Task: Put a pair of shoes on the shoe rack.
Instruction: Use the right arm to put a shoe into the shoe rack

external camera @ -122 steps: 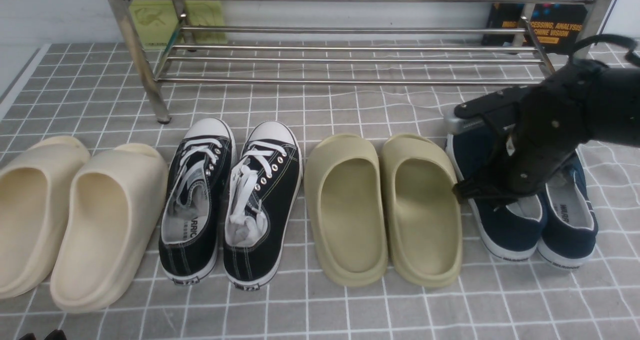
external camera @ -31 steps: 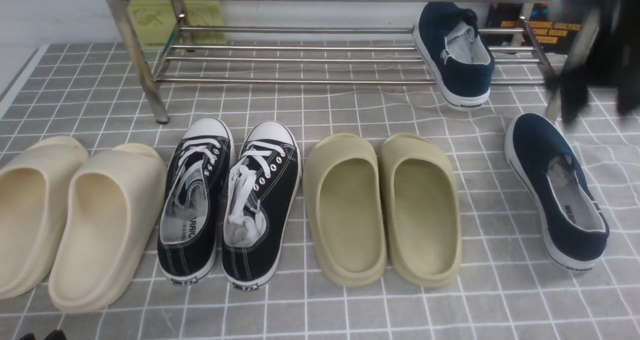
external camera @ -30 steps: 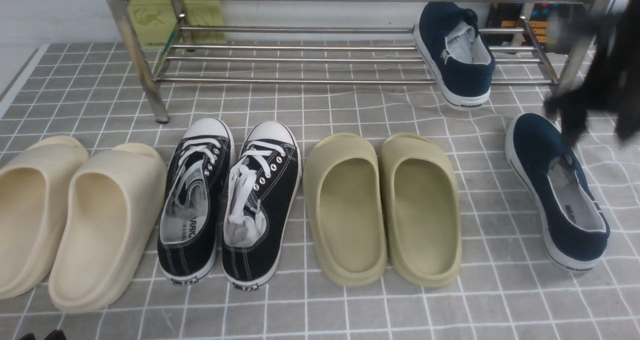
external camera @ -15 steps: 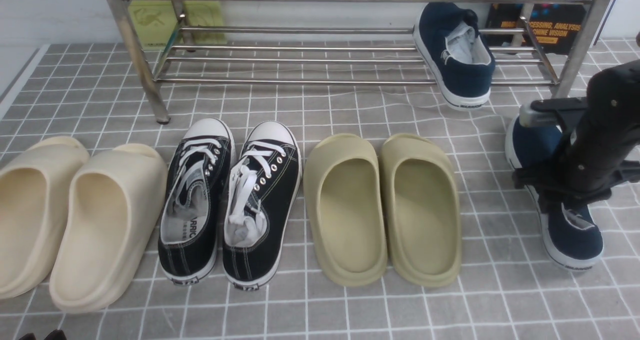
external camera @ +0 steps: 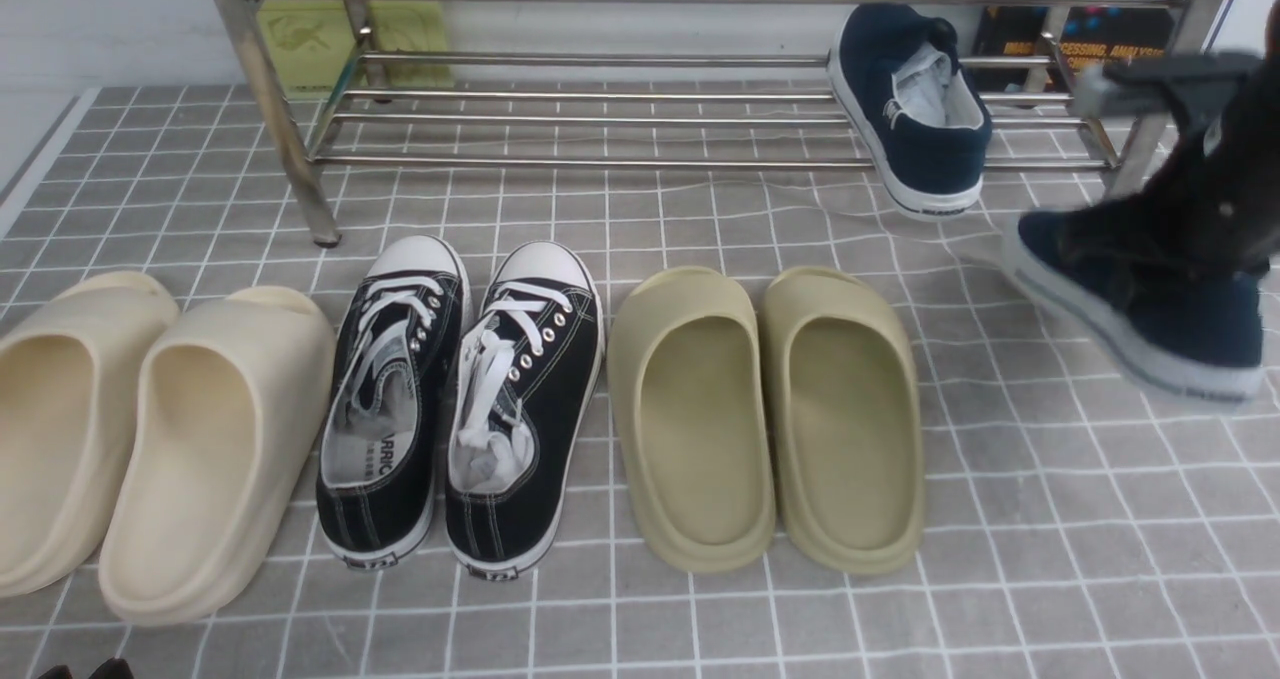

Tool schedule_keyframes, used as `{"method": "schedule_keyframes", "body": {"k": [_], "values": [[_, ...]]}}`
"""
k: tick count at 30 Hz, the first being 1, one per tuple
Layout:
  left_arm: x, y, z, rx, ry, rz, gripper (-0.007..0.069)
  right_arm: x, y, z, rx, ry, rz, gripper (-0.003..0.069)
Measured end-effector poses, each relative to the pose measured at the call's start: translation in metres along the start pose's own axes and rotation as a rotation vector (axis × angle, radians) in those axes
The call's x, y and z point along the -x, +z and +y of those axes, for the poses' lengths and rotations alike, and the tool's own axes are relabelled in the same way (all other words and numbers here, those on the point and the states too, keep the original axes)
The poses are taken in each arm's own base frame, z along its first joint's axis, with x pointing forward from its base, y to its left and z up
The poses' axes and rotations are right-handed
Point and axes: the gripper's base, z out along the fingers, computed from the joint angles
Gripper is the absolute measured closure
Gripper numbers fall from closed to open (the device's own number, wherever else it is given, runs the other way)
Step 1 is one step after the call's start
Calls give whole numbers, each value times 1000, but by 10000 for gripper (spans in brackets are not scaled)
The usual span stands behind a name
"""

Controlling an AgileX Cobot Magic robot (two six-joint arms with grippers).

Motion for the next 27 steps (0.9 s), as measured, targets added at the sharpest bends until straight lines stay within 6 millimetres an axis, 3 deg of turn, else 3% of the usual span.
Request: {"method": "schedule_keyframes", "body": {"k": [1, 3, 4, 12, 21, 27], "values": [[0, 0, 0, 0, 0, 0, 386, 1, -1, 0, 0, 0, -1, 458], [0, 0, 0, 0, 0, 0, 386, 8, -9, 1, 2, -2, -13, 587], [0, 0, 0, 0, 0, 0, 386, 10, -14, 2, 2, -2, -3, 615], [0, 0, 0, 0, 0, 0, 386, 22, -53, 2, 15, -64, -51, 613], [0, 0, 0, 0, 0, 0, 386, 26, -54, 3, 17, -90, -93, 613], [0, 0, 0, 0, 0, 0, 386, 49, -48, 5, -3, -172, -312, 613]]}}
